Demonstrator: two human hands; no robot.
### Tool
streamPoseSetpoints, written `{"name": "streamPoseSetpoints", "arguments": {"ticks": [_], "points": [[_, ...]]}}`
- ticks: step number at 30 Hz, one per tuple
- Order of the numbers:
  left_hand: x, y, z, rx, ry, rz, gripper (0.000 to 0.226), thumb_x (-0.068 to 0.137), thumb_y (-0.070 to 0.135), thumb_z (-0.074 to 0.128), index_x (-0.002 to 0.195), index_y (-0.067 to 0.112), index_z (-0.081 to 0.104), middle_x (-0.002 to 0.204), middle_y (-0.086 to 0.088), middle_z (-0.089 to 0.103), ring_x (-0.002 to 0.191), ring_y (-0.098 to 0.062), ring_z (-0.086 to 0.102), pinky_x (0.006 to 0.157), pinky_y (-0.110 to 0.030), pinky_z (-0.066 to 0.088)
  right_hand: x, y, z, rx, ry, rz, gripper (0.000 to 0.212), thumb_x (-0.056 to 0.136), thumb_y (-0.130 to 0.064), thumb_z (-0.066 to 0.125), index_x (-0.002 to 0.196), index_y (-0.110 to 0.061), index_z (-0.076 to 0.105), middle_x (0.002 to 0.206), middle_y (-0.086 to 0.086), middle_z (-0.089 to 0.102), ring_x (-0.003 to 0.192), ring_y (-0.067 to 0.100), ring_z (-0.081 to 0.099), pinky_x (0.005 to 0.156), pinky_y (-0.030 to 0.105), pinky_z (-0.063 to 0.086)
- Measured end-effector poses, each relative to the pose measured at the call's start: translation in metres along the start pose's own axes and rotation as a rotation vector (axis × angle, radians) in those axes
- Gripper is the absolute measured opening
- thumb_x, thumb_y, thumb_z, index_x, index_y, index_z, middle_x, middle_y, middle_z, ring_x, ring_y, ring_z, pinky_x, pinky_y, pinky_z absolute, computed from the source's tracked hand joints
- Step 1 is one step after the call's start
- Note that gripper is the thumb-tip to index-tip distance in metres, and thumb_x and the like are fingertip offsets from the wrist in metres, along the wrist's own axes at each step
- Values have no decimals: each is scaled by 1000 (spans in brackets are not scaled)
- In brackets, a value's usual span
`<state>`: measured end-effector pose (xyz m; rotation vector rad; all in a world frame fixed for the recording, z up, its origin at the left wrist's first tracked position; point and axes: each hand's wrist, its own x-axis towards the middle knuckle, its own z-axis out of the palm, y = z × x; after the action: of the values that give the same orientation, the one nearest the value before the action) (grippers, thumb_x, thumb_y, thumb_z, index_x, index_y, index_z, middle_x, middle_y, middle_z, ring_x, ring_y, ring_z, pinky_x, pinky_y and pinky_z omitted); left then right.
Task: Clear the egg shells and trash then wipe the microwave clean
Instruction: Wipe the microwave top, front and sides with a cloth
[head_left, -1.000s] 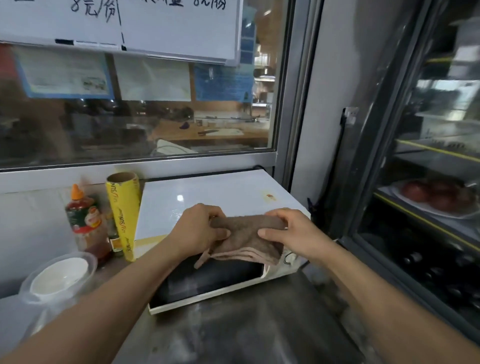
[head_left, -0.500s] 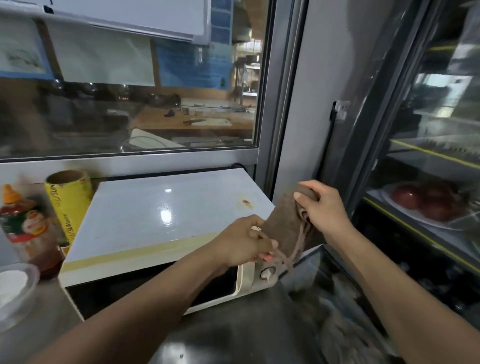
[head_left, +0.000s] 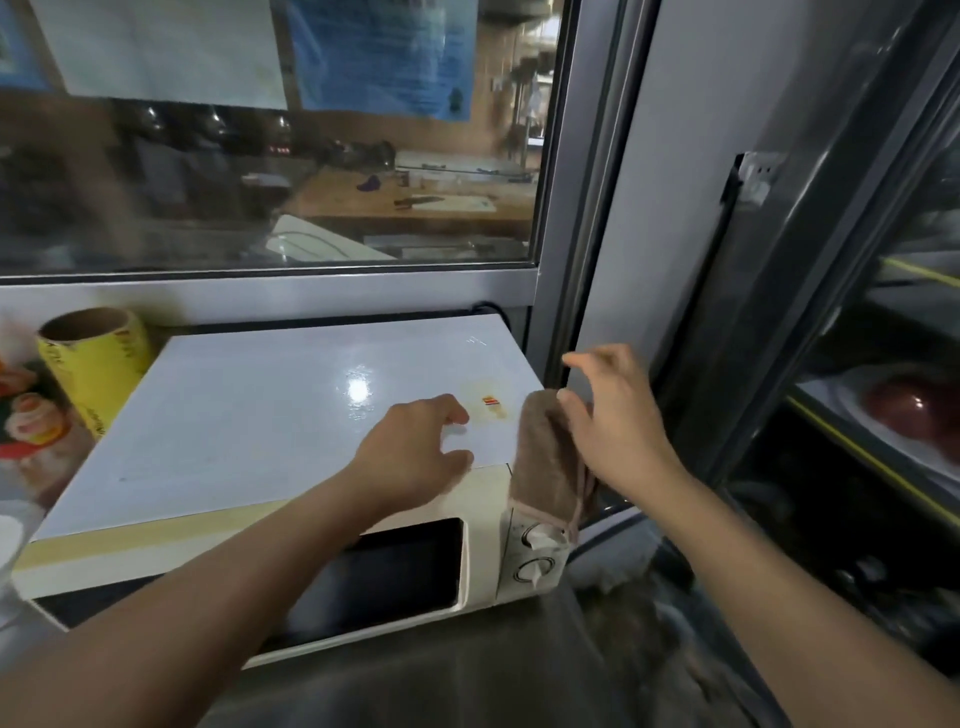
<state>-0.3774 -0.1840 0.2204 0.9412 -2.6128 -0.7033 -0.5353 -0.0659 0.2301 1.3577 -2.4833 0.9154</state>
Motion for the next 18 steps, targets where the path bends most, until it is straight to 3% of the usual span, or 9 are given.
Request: {"name": "streamPoseSetpoints", "arguments": {"ticks": [2, 5, 8, 11, 14, 15, 18], "points": [[9, -2, 0, 34, 15, 5, 40, 85, 29, 62, 124, 23, 53, 128, 5, 56, 116, -17, 51, 90, -27, 42, -24, -6, 7, -60, -132, -61, 42, 96, -33, 45, 136, -22, 43, 141, 1, 30, 131, 22, 31, 110, 36, 31], [21, -9, -3, 83, 34, -6, 41, 84, 30, 62, 124, 23, 54, 127, 2, 57, 115, -20, 51, 93, -31, 43, -42, -2, 36, -176, -353, -27, 49, 96, -48, 24, 143, -34, 22, 155, -1, 7, 143, 26, 6, 115, 48, 19], [37, -25, -6, 189, 41, -14, 43, 85, 34, 60, 127, 26, 52, 133, 4, 54, 120, -21, 50, 100, -36, 40, -34, 5, 56, -218, -368, 7, 60, 90, -53, 5, 146, -34, 16, 158, 0, -2, 145, 29, -6, 116, 53, 15], [61, -44, -14, 288, 28, -34, 46, 88, 39, 55, 133, 30, 47, 143, 9, 45, 129, -20, 43, 104, -39, 34, -20, 6, 54, -289, -439, -71, 55, 95, -46, 8, 147, -30, 14, 158, 1, -5, 144, 29, -13, 117, 52, 10], [91, -56, -19, 370, -20, -61, 49, 91, 43, 49, 138, 32, 40, 149, 9, 35, 135, -21, 35, 107, -44, 28, 5, 10, 51, -293, -561, -176, 54, 96, -40, 7, 141, -19, 29, 157, -1, -3, 143, 30, -17, 117, 55, 2], [101, -60, -19, 385, -31, -71, 49, 92, 44, 48, 139, 31, 39, 151, 8, 33, 136, -21, 34, 108, -45, 27, 18, 13, 56, -288, -572, -211, 53, 96, -40, 8, 138, -19, 32, 157, -1, -2, 143, 32, -17, 116, 57, 3], [127, -71, -20, 412, -63, -117, 48, 94, 43, 44, 140, 31, 37, 151, 7, 31, 137, -22, 32, 107, -46, 25, 59, 21, 78, -97, -591, -43, 43, 98, -37, 19, 141, -34, 21, 155, -6, -10, 143, 28, -13, 113, 52, 17]]}}
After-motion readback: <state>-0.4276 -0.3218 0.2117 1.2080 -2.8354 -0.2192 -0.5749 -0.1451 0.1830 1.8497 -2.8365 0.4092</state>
